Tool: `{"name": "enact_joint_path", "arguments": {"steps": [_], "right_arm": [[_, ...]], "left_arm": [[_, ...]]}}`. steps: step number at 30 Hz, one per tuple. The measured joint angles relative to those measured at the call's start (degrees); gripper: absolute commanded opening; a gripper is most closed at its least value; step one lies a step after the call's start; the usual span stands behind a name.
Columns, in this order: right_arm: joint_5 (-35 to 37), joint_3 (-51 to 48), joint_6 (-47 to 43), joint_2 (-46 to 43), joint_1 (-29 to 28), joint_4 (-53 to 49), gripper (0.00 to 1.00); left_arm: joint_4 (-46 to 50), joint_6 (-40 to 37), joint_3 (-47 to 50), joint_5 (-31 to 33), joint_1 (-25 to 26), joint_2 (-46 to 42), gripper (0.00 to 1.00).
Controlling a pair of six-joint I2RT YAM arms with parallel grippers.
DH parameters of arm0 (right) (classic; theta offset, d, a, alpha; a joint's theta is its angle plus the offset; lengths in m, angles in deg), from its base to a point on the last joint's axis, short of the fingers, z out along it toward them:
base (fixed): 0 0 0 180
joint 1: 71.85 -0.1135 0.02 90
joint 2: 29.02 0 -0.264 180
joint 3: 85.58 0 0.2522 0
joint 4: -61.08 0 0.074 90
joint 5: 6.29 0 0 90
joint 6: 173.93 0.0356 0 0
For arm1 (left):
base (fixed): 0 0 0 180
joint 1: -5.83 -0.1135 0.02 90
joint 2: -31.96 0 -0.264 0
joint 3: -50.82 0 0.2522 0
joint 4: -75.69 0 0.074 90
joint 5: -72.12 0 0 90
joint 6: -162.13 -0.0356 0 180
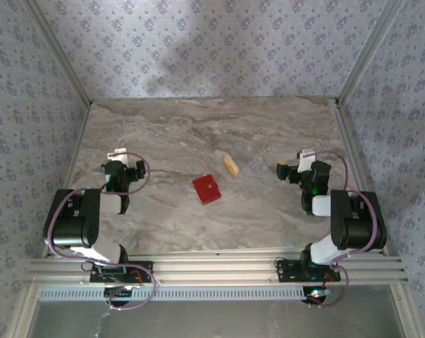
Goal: Put the credit cards into the card holder
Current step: Reset both arms
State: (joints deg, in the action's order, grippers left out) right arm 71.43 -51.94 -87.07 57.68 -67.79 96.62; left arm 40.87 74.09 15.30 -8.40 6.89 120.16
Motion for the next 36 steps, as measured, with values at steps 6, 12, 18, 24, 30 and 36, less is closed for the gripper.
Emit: {"name": "enact_joint_path", "arguments": {"steps": [6,12,18,24,30,36], "right_arm": [[0.02,0.00,-0.42,0.00,-0.39,0.00,1.00],[0.28,0.00,-0.42,0.00,-0.48,0.00,1.00],[1.60,0.00,-0.87,0.00,-1.31,0.07,1.00],[2.40,0.00,-1.01,0.00,-1.46,0.15,1.00],[2.36,0.00,-0.96,0.00,-0.59,-0.26,1.00],[2.21,0.00,-0.96,0.00,-0.55,-0.28,1.00]], "left_arm": [[0.61,0.00,-0.13,-0.96,-0.11,0.00,1.00],[0.61,0.00,-0.17,-1.18,-0.22,0.00,1.00],[0.63,0.00,-0.17,-1.18,-0.22,0.00,1.00],[0.63,0.00,-0.17,-1.16,-0.22,0.00,1.00],[0.63,0.00,-0.17,-1.16,-0.22,0.00,1.00],[0.61,0.00,-0.17,-1.11,-0.20,0.00,1.00]]}}
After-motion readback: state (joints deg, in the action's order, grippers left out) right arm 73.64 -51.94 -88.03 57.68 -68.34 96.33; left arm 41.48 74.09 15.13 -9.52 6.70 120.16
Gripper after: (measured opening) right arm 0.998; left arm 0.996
